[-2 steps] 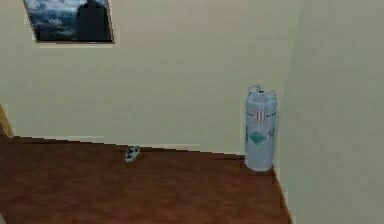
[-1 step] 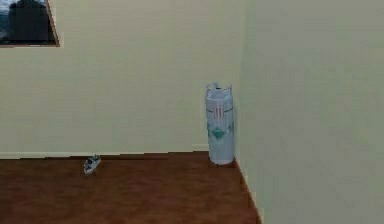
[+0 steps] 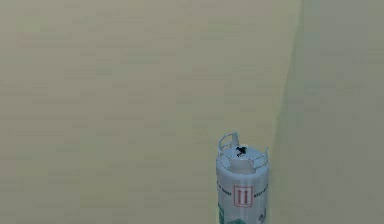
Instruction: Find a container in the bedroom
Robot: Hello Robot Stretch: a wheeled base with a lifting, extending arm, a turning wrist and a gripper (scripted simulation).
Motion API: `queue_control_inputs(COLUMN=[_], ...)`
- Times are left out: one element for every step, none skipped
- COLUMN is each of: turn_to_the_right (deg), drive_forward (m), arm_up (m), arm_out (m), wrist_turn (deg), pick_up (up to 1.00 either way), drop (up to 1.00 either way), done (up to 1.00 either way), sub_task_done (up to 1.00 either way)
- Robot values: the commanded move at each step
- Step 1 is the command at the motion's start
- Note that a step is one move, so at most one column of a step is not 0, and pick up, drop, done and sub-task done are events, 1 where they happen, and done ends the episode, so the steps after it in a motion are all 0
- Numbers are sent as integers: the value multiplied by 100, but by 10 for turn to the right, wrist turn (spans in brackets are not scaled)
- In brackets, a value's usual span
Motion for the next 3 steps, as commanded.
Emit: queue_control_inputs(turn_to_the_right=[180,0,0], drive_forward=[0,5,0], arm_up=[0,0,0], arm_out=[0,0,0], wrist_turn=[0,0,0], pick_up=[0,0,0], drop=[0,0,0], done=[0,0,100], sub_task_done=[0,0,0])
